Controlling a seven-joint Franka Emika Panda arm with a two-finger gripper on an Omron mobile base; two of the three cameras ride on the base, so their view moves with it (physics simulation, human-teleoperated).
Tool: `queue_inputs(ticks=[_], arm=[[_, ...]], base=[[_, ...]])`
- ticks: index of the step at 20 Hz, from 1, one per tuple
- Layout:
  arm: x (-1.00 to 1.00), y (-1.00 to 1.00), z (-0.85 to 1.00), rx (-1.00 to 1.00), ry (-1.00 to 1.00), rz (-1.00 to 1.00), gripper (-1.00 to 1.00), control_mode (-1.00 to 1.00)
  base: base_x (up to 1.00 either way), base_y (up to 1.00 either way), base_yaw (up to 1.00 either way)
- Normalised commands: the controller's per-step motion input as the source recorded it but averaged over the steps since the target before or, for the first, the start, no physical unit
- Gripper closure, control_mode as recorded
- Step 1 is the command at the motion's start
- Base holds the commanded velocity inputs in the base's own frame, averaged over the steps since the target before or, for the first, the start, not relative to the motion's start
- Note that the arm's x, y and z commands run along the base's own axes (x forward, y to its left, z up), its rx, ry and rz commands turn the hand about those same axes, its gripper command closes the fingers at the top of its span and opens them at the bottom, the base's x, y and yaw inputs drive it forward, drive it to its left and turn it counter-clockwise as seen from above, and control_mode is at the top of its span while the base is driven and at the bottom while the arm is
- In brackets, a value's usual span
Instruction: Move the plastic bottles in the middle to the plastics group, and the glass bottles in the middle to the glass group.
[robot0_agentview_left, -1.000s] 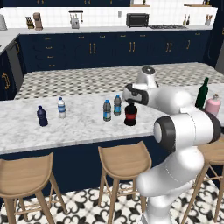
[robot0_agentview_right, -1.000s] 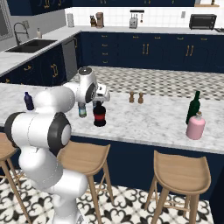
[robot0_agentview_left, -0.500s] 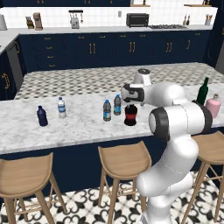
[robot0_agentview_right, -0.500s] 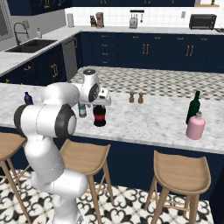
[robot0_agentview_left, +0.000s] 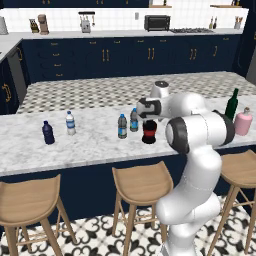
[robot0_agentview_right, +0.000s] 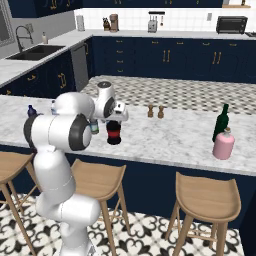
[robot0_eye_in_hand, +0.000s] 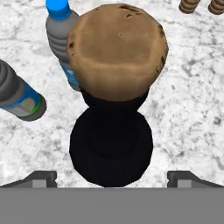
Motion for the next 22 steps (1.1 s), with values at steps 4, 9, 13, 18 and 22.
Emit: queue_inputs(ticks=[4,9,13,18,22], arm=[[0.08,0.01,0.00,0.00,0.00,0.00,-1.00,-1.00],[0.13,0.03,-0.24,0.00,0.00,0.00,-1.00,-1.00],[0.26,0.03,-0.26,0.00,0.00,0.00,-1.00,-1.00],[0.03,0.00,-0.04,0.00,0.00,0.00,-1.00,-1.00],[-0.03,0.00,0.00,0.00,-0.04,0.00,-1.00,-1.00]], base=[[0.00,0.00,0.00],[0.00,0.00,0.00],[0.00,0.00,0.00],[0.00,0.00,0.00],[0.00,0.00,0.00]])
